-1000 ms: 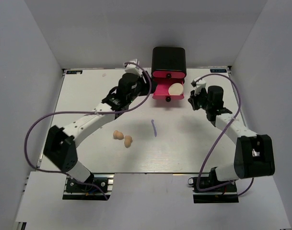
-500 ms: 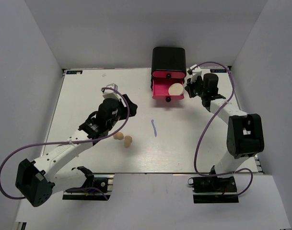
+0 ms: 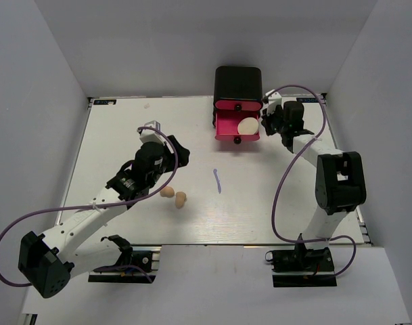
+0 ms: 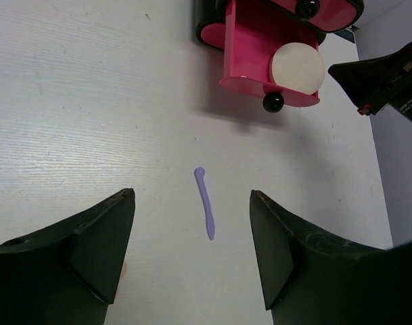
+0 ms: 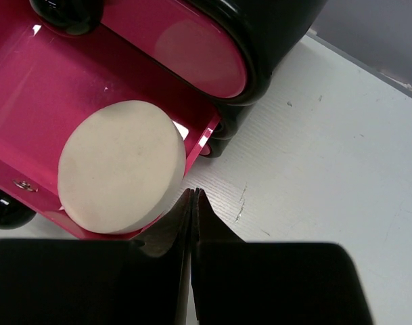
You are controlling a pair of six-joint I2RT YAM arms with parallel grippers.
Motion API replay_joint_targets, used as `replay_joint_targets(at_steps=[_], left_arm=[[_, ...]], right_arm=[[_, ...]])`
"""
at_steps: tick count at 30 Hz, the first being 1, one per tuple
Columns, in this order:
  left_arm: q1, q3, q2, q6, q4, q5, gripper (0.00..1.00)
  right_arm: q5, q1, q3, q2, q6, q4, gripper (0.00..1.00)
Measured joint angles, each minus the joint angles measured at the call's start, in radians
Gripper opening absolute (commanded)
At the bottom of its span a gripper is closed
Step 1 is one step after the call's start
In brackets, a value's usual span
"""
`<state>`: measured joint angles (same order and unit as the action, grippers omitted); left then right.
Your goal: Organize the makeup
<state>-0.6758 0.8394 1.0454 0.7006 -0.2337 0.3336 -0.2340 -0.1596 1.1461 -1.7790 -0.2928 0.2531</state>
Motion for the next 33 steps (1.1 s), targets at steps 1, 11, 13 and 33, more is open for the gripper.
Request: replay_joint_targets(at_steps=[1,11,13,33], left_arm=[[0.0,0.0,0.0,0.0,0.0,0.0,0.79],[0.0,-0.005,0.008,0.007,0.001,0.0,0.79],[0.0,-0.009,0.008,0.007,0.0,0.0,0.79],[0.0,-0.014,0.006,0.018,-0.002,0.016,0.79]], right_arm=[[0.0,0.0,0.005,-0.007,-0.003,-0.001,0.0],[0.0,-0.007,0.031,-0.035,-0.006,-0.024,0.0],[0.0,-0.012,0.036,-0.038,-0.006,-0.025,0.0],[-0.007,-0.045,0.064,-0.051,-0.006,-0.064,0.0]])
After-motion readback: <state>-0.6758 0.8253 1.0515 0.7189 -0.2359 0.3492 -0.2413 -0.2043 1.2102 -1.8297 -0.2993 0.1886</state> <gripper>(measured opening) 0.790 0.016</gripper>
